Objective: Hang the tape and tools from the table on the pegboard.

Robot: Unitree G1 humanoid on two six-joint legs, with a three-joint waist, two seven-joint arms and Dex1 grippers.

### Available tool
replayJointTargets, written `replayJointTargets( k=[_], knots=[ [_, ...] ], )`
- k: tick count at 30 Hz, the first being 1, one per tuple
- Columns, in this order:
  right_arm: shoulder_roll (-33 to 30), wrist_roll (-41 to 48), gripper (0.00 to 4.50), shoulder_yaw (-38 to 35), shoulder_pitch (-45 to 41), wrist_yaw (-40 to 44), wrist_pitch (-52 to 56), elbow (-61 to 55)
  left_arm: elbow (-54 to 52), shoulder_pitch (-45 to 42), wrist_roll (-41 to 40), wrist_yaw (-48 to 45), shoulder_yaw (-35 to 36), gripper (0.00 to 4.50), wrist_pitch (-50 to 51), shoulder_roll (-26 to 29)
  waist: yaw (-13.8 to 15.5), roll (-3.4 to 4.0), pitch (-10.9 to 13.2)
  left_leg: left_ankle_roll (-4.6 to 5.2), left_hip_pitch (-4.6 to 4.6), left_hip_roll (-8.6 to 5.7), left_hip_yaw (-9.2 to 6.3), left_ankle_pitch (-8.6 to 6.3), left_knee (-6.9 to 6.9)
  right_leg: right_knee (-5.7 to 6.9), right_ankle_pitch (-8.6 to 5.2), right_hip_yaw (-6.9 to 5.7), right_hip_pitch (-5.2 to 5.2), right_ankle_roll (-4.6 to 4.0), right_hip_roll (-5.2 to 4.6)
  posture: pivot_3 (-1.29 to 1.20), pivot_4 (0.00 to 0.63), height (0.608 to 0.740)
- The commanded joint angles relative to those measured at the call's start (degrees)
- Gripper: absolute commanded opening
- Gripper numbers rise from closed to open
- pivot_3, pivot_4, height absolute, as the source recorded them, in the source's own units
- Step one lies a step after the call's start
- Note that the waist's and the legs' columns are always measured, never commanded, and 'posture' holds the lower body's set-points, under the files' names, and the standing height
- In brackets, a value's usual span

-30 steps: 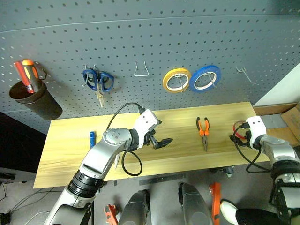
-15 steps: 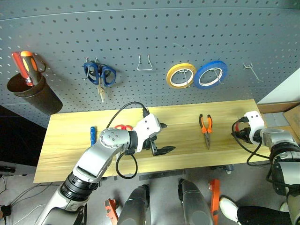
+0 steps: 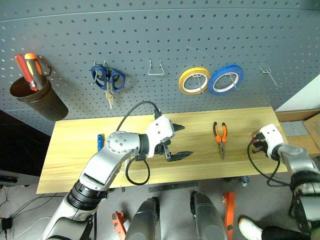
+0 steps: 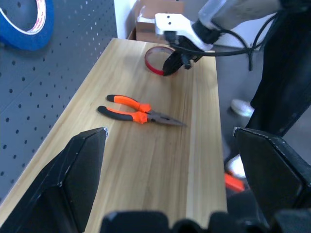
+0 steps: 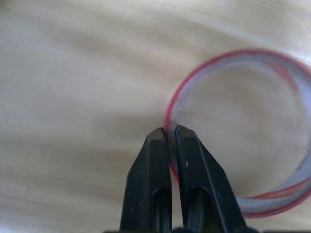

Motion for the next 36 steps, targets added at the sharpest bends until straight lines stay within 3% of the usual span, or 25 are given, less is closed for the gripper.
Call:
replayJointTargets(
  k=[1,6,10,14,22,29,32,36],
  knots=[
    [0.0,2.1,0.02,-8.3,9.7,-5.7,7.8,-29.9,-0.1,-1.5,0.0,0.7,0.0,4.50,-3.4,-2.6,-0.1,0.09,0.0,0.00,-0.09,-0.02,0.05,0.00,0.04,0.01,0.02,0.06,-0.13,0.03,-0.02,-0.18,0.315,0.740],
    [5.5,-2.3,0.02,-12.3,16.3,-15.9,16.1,-61.2,4.7,-4.7,1.6,3.5,1.0,4.50,-8.1,-7.0,-0.8,0.14,-0.1,0.00,-0.15,0.11,0.17,0.01,0.10,0.15,0.20,0.13,-0.34,-0.02,0.06,-0.23,0.321,0.740],
    [9.8,-2.0,0.02,-10.1,11.5,-18.9,21.5,-69.2,7.4,-6.6,2.0,5.0,1.5,4.50,-10.4,-9.6,-0.9,0.14,-0.1,-0.09,-0.10,0.28,0.14,0.09,0.10,0.17,0.46,0.13,-0.36,-0.15,0.30,-0.25,0.324,0.740],
    [11.6,0.5,0.02,-10.8,3.2,-19.2,23.4,-65.4,9.1,-8.2,2.6,6.4,1.6,4.50,-11.5,-11.5,-0.9,0.13,-0.1,0.15,-0.14,0.22,0.17,0.26,0.11,0.06,0.78,0.17,-0.36,-0.11,0.29,-0.24,0.321,0.740],
    [12.9,8.1,0.02,-14.5,-9.0,-17.2,16.0,-41.3,8.7,-7.9,3.4,6.5,1.2,4.50,-11.8,-11.5,-1.2,0.13,-0.1,0.00,-0.15,0.24,0.27,0.44,0.04,0.03,0.86,0.18,-0.42,-0.15,0.28,-0.20,0.315,0.740],
    [14.5,11.7,0.02,-14.8,-11.7,-16.9,11.2,-31.4,8.7,-6.9,3.3,7.5,2.8,4.50,-10.8,-10.8,-1.2,0.13,-0.1,0.02,-0.18,0.26,0.39,0.46,-0.01,0.02,0.86,0.22,-0.56,-0.15,0.26,-0.19,0.313,0.740],
    [15.0,11.7,0.63,-13.4,-9.4,-16.8,12.5,-33.2,8.8,-6.3,3.5,7.7,3.3,4.50,-10.7,-10.0,-1.2,0.14,-0.1,0.02,-0.19,0.26,0.39,0.46,-0.01,0.04,0.86,0.24,-0.59,-0.15,0.25,-0.18,0.313,0.740],
    [16.9,11.4,2.06,-8.9,1.2,-17.3,19.0,-43.9,10.1,-3.9,5.1,6.2,4.6,4.50,-12.8,-5.4,-1.1,0.15,-0.1,0.02,-0.20,0.29,0.34,0.46,-0.05,0.05,0.86,0.20,-0.63,-0.15,0.27,-0.18,0.316,0.740]
  ],
)
